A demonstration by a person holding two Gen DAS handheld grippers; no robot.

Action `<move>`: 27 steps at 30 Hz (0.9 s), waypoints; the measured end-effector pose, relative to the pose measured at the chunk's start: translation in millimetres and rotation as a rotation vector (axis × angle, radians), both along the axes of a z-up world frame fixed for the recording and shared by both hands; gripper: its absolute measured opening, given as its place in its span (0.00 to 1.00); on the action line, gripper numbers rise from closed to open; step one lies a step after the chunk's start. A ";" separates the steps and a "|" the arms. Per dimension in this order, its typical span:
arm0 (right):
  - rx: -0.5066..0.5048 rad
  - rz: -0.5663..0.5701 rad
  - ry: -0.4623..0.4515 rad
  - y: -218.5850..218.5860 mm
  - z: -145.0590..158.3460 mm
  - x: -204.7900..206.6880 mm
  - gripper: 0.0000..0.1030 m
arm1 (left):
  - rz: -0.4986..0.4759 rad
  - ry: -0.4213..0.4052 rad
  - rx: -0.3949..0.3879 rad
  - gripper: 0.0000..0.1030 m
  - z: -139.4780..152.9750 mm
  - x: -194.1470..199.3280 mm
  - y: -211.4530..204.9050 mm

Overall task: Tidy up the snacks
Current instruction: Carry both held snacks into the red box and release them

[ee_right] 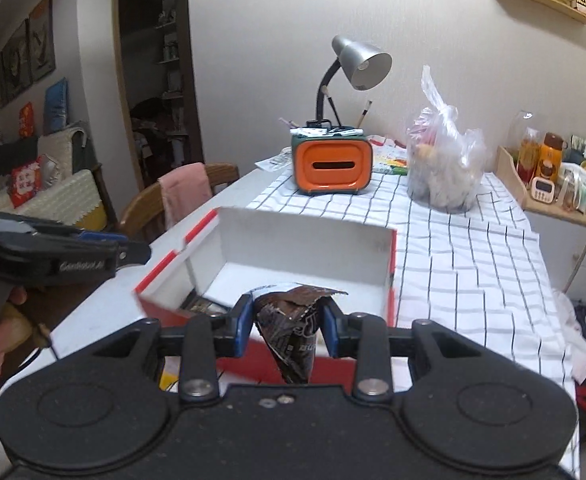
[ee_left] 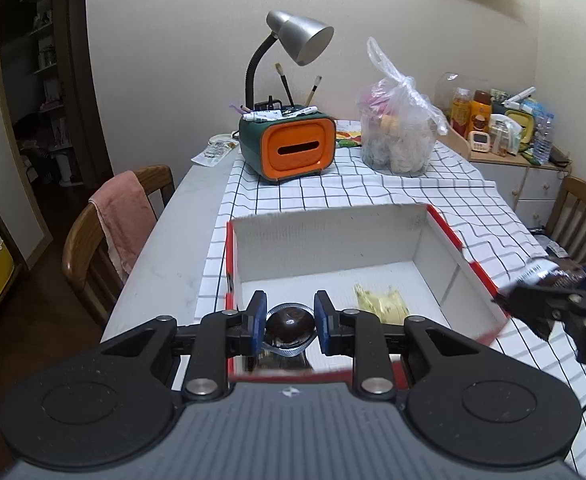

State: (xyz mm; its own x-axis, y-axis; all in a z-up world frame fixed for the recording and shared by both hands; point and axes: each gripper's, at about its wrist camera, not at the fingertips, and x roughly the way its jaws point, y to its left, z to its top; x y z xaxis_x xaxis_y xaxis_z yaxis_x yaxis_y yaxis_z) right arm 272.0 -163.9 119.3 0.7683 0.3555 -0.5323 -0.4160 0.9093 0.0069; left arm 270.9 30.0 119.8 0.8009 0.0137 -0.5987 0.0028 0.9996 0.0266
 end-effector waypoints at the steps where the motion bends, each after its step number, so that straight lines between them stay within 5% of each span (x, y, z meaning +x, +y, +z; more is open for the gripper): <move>1: -0.004 -0.005 -0.001 1.3 0.8 8.0 0.34 | 0.001 0.004 0.003 0.24 -1.3 7.3 -1.4; 12: -0.036 -0.031 0.076 8.3 -31.7 87.5 0.34 | 0.035 0.106 0.017 0.24 -40.9 67.1 -5.7; 27: -0.140 -0.031 0.228 32.3 -91.3 129.2 0.34 | 0.003 0.260 0.091 0.24 -96.4 97.6 -12.6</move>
State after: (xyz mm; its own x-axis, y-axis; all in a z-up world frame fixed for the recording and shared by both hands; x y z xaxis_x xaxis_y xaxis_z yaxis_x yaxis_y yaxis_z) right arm 401.2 -131.6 28.0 0.6325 0.2443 -0.7350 -0.3897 0.9205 -0.0295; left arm 368.4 17.3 23.4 0.6203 0.0791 -0.7804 0.0181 0.9932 0.1151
